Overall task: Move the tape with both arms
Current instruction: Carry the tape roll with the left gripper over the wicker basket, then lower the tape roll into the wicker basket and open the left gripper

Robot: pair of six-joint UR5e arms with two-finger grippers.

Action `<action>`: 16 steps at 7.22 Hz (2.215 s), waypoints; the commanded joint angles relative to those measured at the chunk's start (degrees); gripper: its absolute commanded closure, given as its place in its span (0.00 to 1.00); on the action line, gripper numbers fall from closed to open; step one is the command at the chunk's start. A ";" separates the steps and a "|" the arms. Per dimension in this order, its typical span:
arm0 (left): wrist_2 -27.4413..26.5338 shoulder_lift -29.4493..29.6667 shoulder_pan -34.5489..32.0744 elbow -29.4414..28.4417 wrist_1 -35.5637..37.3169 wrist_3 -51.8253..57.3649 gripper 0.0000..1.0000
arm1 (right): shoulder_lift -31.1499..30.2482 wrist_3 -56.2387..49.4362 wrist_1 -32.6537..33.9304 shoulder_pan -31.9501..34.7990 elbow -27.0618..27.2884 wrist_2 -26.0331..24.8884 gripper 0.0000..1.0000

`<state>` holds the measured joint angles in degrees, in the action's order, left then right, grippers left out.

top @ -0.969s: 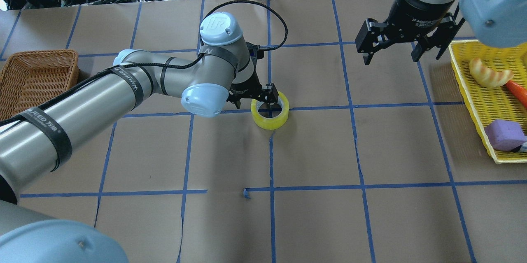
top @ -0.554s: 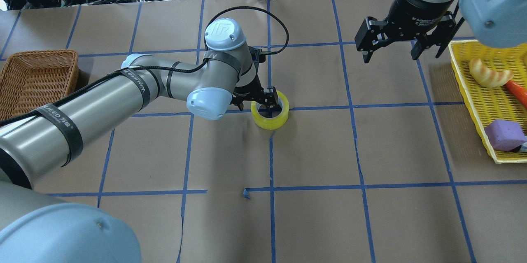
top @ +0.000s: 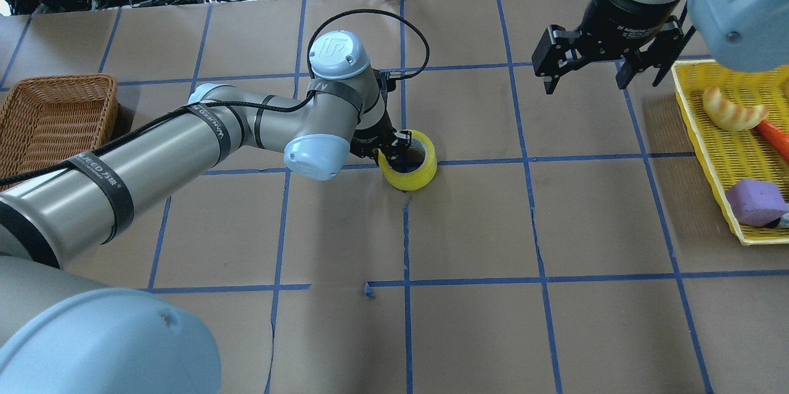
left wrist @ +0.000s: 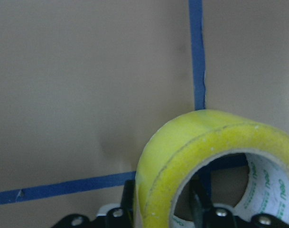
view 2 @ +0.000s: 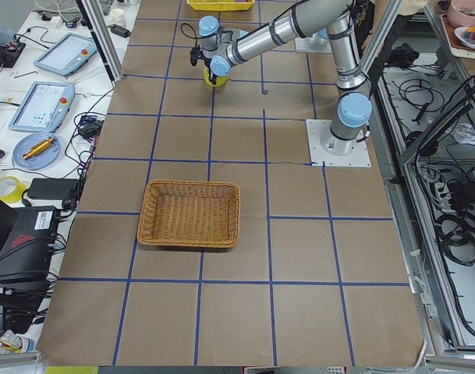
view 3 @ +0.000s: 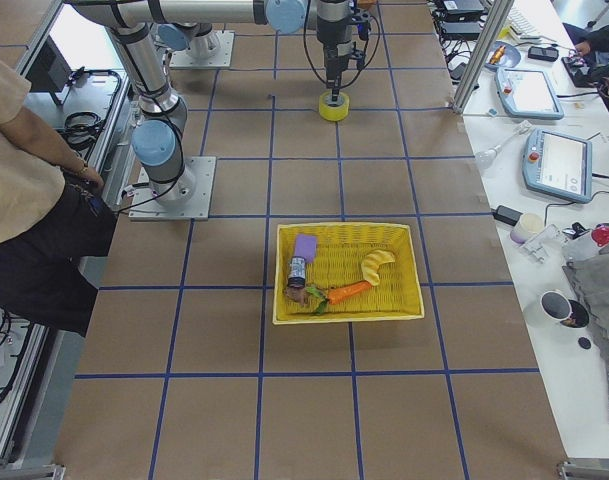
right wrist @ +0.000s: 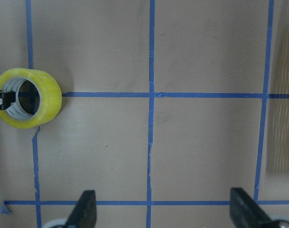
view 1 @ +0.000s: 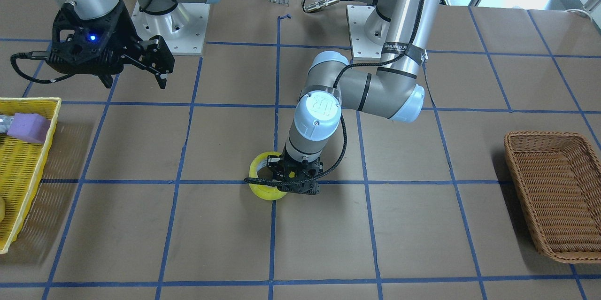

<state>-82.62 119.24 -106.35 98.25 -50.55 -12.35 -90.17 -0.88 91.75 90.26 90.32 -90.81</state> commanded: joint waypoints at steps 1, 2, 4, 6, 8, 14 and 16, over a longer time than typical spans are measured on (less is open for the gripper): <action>0.18 -2.69 2.36 -1.13 -1.03 0.92 1.00 | 0.08 0.00 0.01 -0.09 0.03 -0.25 0.00; 0.18 -4.96 6.90 -1.39 -3.82 6.15 1.00 | 0.08 0.00 0.01 0.00 0.12 -0.07 0.00; 0.09 -10.76 18.14 -1.75 -12.08 19.93 1.00 | 0.08 0.00 2.44 0.00 -0.06 0.54 0.00; 0.18 -12.80 31.58 -2.88 -16.14 35.04 1.00 | -0.10 0.08 4.14 0.00 0.03 0.81 0.00; -2.43 -11.94 42.67 -4.81 -17.12 55.98 1.00 | -0.62 0.09 3.52 0.18 0.73 0.46 0.00; -3.78 3.87 58.18 -20.28 -8.44 83.97 1.00 | -0.54 -0.09 2.82 0.09 0.91 -0.34 0.00; -3.43 7.13 58.28 -21.27 -8.42 83.81 0.99 | -0.27 0.26 2.82 0.18 0.91 -0.51 0.00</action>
<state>-86.23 123.94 -48.34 77.38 -59.53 71.14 -90.51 -0.89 94.54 90.33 91.23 -91.26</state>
